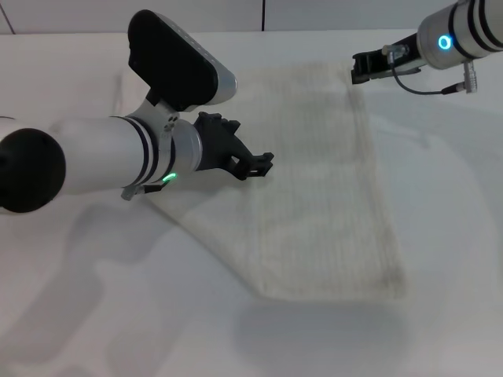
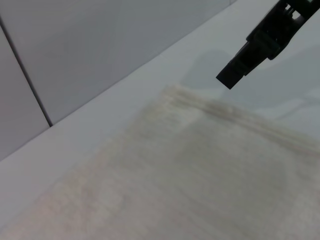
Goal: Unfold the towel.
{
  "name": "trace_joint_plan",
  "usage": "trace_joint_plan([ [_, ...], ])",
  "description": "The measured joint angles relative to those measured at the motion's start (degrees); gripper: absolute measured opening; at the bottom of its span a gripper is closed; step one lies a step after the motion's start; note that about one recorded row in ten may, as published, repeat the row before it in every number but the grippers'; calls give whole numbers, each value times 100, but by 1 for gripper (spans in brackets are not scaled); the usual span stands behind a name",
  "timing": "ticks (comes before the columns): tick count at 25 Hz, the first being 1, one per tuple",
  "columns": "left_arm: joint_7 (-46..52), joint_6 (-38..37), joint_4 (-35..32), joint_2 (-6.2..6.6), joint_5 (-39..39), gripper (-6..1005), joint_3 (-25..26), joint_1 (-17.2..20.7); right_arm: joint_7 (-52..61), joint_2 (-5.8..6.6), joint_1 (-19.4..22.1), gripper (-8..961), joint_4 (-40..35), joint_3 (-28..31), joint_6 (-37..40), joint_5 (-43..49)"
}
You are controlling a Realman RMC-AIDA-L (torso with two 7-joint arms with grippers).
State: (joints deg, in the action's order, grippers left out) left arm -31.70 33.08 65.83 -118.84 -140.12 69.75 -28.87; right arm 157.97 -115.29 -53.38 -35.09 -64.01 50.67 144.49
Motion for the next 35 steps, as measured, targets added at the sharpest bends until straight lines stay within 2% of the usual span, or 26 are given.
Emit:
trace_joint_plan([
  [5,5,-96,-172,1,76,748,-35,-120,-187,-24,-190,6,464,-18,-296,-22],
  [6,6,-114,-175,1,80,748,-35,-121,-303,-82,-236,6,608,-23,-450,-48],
  [8,6,-116,-175,1,82,747,-37,-121,-347,-120,-250,8,655,-24,-532,-50],
  [9,7,-118,-177,1,82,747,-39,-120,-408,-209,-251,9,696,-51,-695,-42],
  [14,9,-118,-180,2,90,746,-49,-116,-455,-301,-370,12,1018,-87,-877,-23],
  [19,12,-118,-184,2,117,745,-57,-112,-457,-285,-484,16,1231,-86,-826,-8],
  [35,15,-180,-334,1,138,743,-77,-175,-460,-254,-446,28,1294,-85,-695,-7],
])
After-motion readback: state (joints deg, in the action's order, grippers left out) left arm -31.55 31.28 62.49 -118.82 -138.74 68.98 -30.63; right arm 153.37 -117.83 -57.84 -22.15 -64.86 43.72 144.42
